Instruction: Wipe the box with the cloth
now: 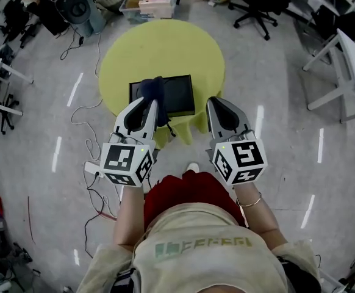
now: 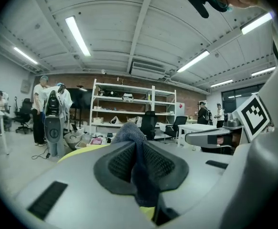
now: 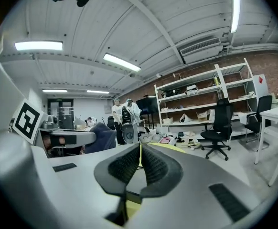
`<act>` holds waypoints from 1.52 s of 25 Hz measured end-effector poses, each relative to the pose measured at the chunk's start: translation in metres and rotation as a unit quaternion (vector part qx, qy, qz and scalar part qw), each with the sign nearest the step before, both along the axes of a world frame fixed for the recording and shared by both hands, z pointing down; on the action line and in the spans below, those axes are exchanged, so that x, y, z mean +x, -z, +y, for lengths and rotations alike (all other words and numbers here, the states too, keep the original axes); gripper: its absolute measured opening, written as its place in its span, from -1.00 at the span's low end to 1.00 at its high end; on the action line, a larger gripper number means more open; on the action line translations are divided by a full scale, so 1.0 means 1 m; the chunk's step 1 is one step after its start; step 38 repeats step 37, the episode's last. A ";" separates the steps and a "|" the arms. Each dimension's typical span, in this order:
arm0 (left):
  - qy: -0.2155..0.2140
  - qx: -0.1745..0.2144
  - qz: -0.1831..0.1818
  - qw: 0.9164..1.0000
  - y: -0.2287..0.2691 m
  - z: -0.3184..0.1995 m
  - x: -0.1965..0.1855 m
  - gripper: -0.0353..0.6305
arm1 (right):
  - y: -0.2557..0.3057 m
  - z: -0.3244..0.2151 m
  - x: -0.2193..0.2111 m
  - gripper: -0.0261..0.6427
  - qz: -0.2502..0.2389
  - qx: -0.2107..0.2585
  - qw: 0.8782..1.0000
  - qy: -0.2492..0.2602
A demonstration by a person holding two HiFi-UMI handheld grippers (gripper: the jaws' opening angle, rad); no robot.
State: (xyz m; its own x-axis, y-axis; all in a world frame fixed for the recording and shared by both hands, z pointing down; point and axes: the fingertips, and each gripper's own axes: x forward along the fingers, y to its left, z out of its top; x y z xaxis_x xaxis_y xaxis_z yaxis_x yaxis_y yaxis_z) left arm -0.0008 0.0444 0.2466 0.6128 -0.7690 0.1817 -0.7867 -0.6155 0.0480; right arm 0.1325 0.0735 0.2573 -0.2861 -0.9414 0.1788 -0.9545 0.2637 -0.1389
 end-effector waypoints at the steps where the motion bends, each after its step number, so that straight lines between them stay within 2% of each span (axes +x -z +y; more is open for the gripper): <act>1: 0.006 0.000 0.001 1.000 0.000 0.003 -0.007 -0.71 | 0.002 0.002 -0.005 -0.81 -0.001 0.005 1.000 0.005; 9: 0.039 0.001 0.010 0.999 0.000 0.036 -0.063 -0.71 | 0.018 0.032 -0.049 -0.81 -0.001 0.040 0.998 0.039; 13: 0.048 0.004 0.010 0.999 0.004 0.052 -0.084 -0.71 | 0.022 0.044 -0.061 -0.81 -0.018 0.042 0.998 0.041; 20: 0.061 -0.001 0.017 0.998 0.005 0.087 -0.127 -0.71 | 0.028 0.076 -0.097 -0.81 -0.006 0.043 0.998 0.043; 26: 0.067 0.000 0.020 0.998 0.007 0.112 -0.151 -0.71 | 0.030 0.102 -0.119 -0.81 -0.004 0.041 0.998 0.048; 38: 0.075 0.014 0.029 0.997 0.008 0.147 -0.171 -0.71 | 0.033 0.133 -0.140 -0.81 0.007 0.060 0.997 0.054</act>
